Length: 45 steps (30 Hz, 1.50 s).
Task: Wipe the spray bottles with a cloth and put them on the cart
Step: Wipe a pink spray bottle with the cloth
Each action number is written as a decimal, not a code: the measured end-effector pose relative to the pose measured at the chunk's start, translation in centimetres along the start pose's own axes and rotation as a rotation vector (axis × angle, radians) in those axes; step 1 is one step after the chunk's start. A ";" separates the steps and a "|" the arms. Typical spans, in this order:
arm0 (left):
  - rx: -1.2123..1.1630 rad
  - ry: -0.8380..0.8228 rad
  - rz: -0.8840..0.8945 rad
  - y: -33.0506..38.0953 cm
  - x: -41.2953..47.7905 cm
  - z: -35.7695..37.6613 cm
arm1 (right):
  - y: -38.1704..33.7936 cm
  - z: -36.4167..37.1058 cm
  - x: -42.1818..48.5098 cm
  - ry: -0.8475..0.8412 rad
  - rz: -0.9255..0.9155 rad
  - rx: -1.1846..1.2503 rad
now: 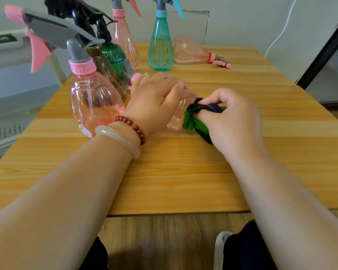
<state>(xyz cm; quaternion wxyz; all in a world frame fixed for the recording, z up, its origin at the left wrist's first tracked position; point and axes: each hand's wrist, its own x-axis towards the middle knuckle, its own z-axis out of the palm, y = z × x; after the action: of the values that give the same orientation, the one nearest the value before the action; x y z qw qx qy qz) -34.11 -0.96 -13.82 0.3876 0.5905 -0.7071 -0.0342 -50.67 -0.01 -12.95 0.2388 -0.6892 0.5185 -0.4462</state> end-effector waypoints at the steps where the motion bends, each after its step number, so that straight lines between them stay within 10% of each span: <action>1: 0.002 -0.002 -0.002 0.1 0.0 0.0 | 0.1 0.1 0.0 0.020 0.009 0.021; 12: -0.024 0.017 -0.010 0.1 -0.1 0.0 | 0.0 0.9 -0.4 -0.076 0.015 -0.093; 20: -0.044 0.028 -0.027 0.2 -0.3 0.0 | -0.4 0.0 0.4 0.192 -0.074 0.053; 38: 0.000 0.026 -0.013 0.2 -0.2 0.1 | 0.8 0.7 0.8 -0.058 0.055 -0.133; 45: -0.005 0.029 -0.018 0.2 -0.1 0.1 | -1.2 -0.6 0.4 0.111 -0.059 0.182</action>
<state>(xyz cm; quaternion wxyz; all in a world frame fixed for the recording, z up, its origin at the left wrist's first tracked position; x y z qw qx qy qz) -34.31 -0.88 -13.83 0.3988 0.5962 -0.6961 -0.0309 -50.54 0.15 -11.57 0.2582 -0.6540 0.4676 -0.5356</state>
